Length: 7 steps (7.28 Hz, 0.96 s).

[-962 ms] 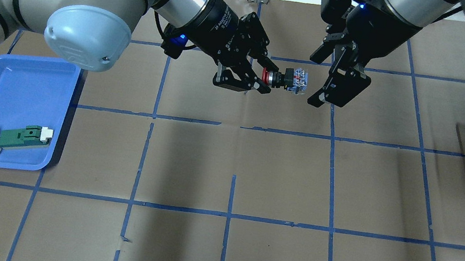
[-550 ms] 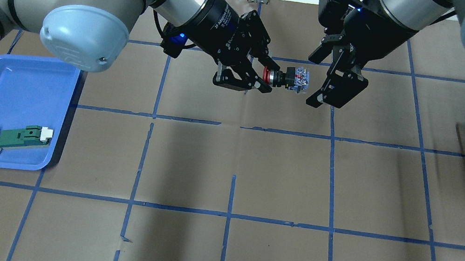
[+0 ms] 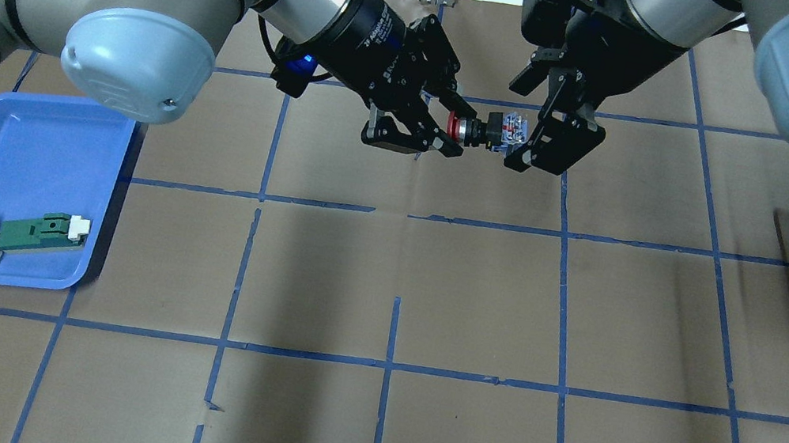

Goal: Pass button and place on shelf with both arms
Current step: 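Close the right gripper around the button's red cap beside the left gripper, then open the left gripper and pull it back while the right gripper holds the button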

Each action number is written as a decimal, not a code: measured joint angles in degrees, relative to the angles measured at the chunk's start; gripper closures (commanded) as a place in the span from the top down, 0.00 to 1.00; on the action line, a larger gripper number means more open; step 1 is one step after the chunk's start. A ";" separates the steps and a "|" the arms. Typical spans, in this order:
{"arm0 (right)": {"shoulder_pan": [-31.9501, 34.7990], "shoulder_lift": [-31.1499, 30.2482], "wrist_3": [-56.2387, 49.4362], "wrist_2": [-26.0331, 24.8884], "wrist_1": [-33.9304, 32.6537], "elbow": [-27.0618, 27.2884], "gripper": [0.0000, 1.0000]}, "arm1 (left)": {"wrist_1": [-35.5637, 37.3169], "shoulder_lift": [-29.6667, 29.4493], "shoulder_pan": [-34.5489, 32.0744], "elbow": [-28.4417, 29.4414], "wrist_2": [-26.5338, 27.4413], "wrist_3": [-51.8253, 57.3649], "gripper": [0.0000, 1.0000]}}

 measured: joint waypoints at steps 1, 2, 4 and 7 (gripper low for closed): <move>0.29 0.01 0.32 0.03 -0.46 0.56 1.00 | 0.00 0.09 -0.02 0.00 0.00 -0.01 0.00; 0.40 0.02 0.47 0.17 -0.61 0.79 0.86 | 0.00 0.20 -0.03 0.00 -0.02 -0.01 0.00; 0.44 -0.01 -0.03 0.28 -1.04 0.90 0.46 | 0.00 0.37 -0.03 0.00 -0.08 -0.01 0.00; 0.46 -0.44 -0.68 -0.17 -2.03 0.89 0.17 | 0.04 0.48 0.00 0.09 -0.08 -0.01 0.00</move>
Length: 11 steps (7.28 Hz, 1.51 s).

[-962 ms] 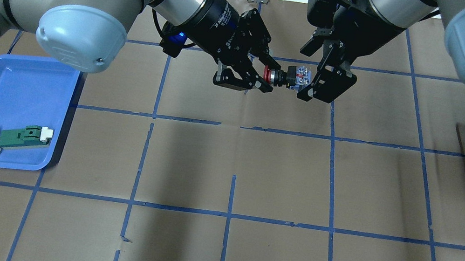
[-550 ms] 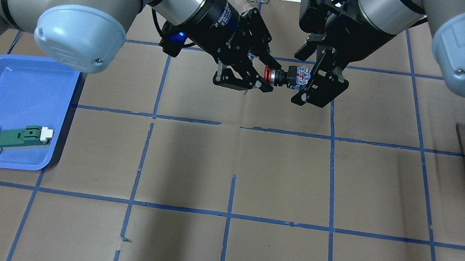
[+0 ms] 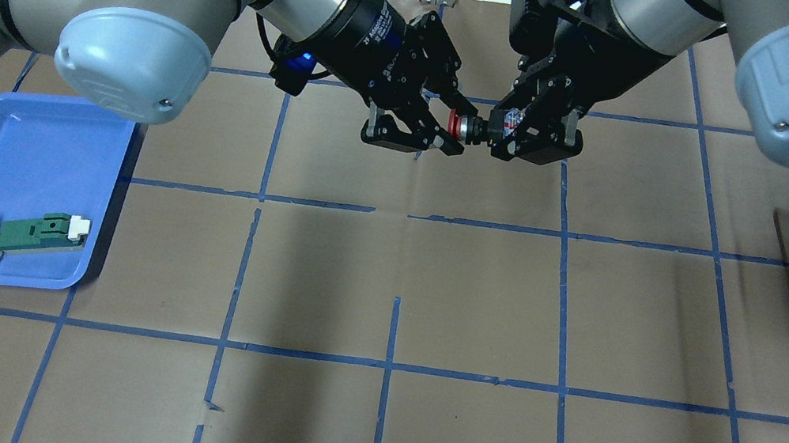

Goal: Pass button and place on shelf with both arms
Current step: 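Open the left gripper and pull it back while the right gripper holds the button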

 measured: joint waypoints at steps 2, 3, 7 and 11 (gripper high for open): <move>0.00 -0.17 -0.59 0.08 -0.14 -0.05 0.14 | -0.04 0.06 0.00 0.01 0.01 -0.01 0.34; 0.00 -0.22 -0.90 0.06 -0.16 -0.06 0.14 | -0.05 0.11 -0.03 0.06 0.16 -0.76 0.80; -0.01 -0.70 -1.04 -0.06 -0.08 -0.04 0.14 | 0.01 0.66 0.02 0.90 0.62 -3.22 1.00; -4.23 -1.66 -8.74 -4.60 0.92 -0.23 0.07 | -0.53 0.85 8.64 0.61 7.63 11.54 1.00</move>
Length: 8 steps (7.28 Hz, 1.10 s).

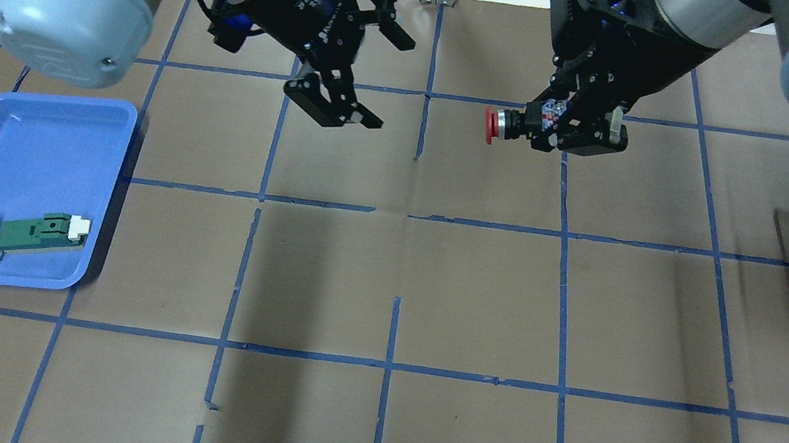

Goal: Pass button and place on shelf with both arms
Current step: 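Carry the button with the right gripper over the wire basket shelf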

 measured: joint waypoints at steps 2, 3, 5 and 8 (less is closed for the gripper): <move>-7.69 -1.79 -7.28 -2.10 3.06 -0.23 0.07 | -2.21 0.06 8.37 -0.64 6.30 15.98 1.00; -12.92 -2.58 -12.33 -2.70 5.28 -0.40 0.07 | -4.68 0.29 10.85 -0.36 11.40 23.58 1.00; -26.31 -3.05 -25.35 -6.75 7.75 -0.28 0.07 | -9.61 2.01 12.00 -0.04 25.40 35.20 1.00; -38.45 3.31 -36.93 -7.88 3.75 -0.71 0.07 | -14.33 6.68 11.91 1.18 37.56 51.13 1.00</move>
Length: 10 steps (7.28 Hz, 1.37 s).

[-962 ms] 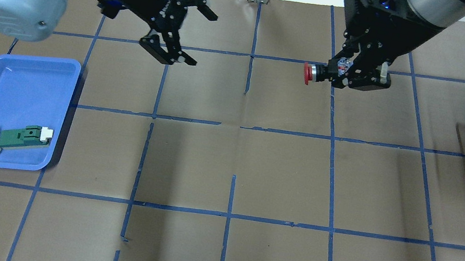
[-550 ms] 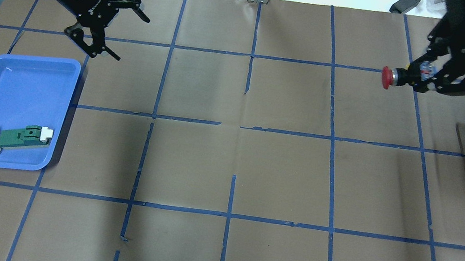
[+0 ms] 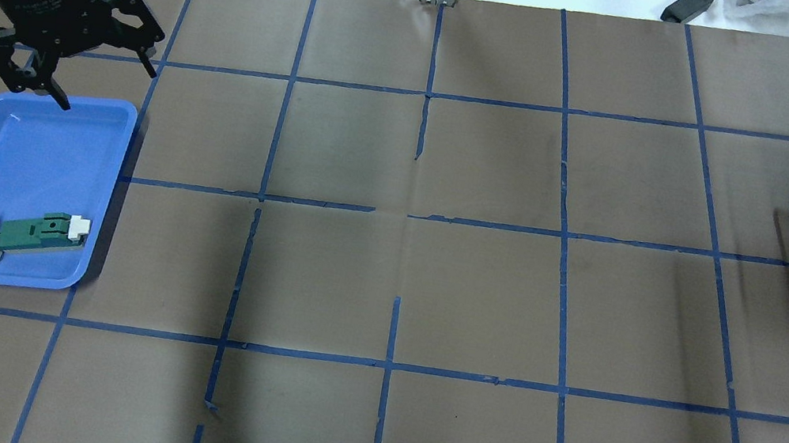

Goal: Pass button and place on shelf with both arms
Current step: 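Carry the button with the right gripper over the wire basket shelf, then release the button into the basket while the left arm returns over the tray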

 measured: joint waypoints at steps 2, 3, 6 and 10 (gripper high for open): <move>-1.49 7.25 -2.47 -0.21 -7.68 -0.23 0.09 | -3.25 2.27 -0.79 0.46 5.87 6.38 1.00; -3.12 9.91 -4.71 -0.15 -9.35 -0.23 0.12 | -4.15 2.73 -1.85 0.15 7.48 10.63 1.00; -6.47 12.87 -6.18 -0.69 -10.08 -0.48 0.97 | -4.36 3.46 -3.96 -0.98 7.56 16.62 1.00; -6.89 10.90 -3.10 -0.52 -8.68 0.04 1.00 | -6.18 5.17 -3.66 -1.56 -2.85 29.56 1.00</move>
